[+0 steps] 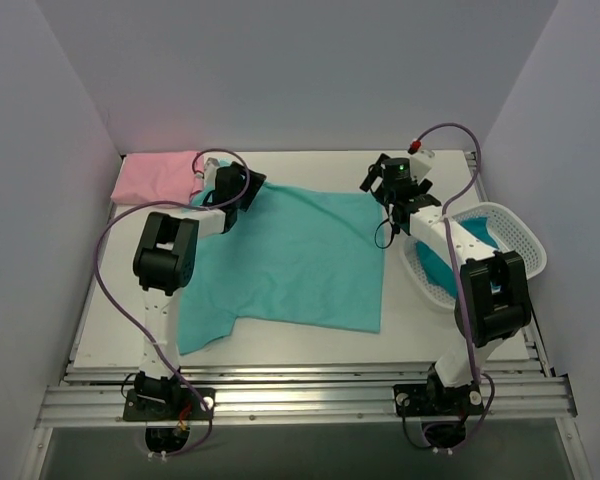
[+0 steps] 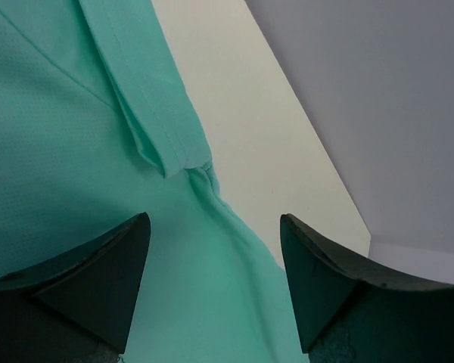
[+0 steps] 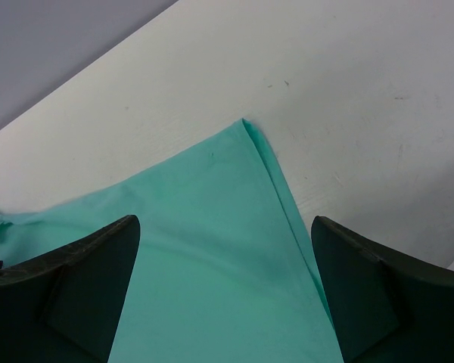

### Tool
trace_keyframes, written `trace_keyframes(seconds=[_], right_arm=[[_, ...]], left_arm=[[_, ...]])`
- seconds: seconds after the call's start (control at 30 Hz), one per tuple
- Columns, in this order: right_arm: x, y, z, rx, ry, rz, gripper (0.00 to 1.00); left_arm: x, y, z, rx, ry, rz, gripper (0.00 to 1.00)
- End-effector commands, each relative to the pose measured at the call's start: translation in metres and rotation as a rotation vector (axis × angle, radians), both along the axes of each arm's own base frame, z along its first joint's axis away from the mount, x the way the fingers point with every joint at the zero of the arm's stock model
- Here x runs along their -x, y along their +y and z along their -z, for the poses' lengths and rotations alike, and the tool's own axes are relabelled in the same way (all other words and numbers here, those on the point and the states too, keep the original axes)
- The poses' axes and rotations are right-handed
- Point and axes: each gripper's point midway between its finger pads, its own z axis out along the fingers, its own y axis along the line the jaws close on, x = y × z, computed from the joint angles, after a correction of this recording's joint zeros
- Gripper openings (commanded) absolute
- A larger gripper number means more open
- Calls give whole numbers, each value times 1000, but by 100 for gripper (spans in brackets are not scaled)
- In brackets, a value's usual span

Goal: Fold and stack the t-shirts
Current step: Flatten the tshirt out

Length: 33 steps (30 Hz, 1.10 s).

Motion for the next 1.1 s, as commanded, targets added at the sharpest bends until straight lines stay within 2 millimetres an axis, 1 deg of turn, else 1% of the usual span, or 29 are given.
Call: trace_keyframes(seconds=[0.0,0.07,0.13,0.17,0.2,0.23,0.27,0.37,0.4,0.43,0.5,0.53,0.57,0.6,0.63,0.73,0.83,0.9,0.93,1.0,1.07], right_arm=[[-4,-5,-11,1,-37,26,91],[-5,-5,-8,5,-32,24,91],[-6,-4,-5,8,-28,22,91],[-6,-5,-4,10,-26,23,91],[-7,-4,-2,9,-24,22,91],[-7,-4,0,10,-19,20,91],[-7,-4,0,10,-19,20,91],[-7,-6,1,15,-19,24,91],[-8,-7,1,15,-22,27,91],[-9,-7,2,15,-20,27,91],[-10,-7,3,15,-19,26,91],[-11,-6,6,16,-14,26,91],[-11,-6,6,14,-15,23,91],[-12,-5,8,12,-14,23,91],[-12,-5,9,13,-11,23,91],[-12,-6,13,16,-3,22,91],[-12,-6,15,17,0,22,90],[-12,-6,15,17,0,22,90],[-11,-6,15,16,-1,22,90],[-10,-7,15,18,0,25,90],[-10,-7,13,19,-5,25,90]], left_arm=[[-21,5,-29,-18,-81,-37,78],[-25,9,-29,-28,-83,-56,78],[-28,11,-21,-41,-75,-70,78],[-32,11,-26,-42,-84,-71,78],[-34,11,-24,-47,-81,-72,78],[-34,10,-14,-54,-61,-70,78],[-38,9,-16,-51,-68,-67,78],[-38,8,-11,-44,-60,-69,77],[-35,9,-7,-45,-54,-70,77],[-35,10,-16,-35,-77,-76,77],[-29,11,-13,-34,-71,-77,77],[-27,10,-20,-30,-81,-77,77],[-26,11,-21,-29,-83,-81,77],[-19,12,-21,-27,-79,-82,77],[-18,11,-26,-21,-95,-86,77],[-13,14,-28,-30,-96,-103,77],[-16,16,-30,-34,-97,-109,77],[-18,16,-24,-40,-86,-109,77],[-22,16,-27,-38,-93,-111,77],[-25,16,-21,-42,-84,-112,77],[-32,16,-21,-45,-91,-117,77]])
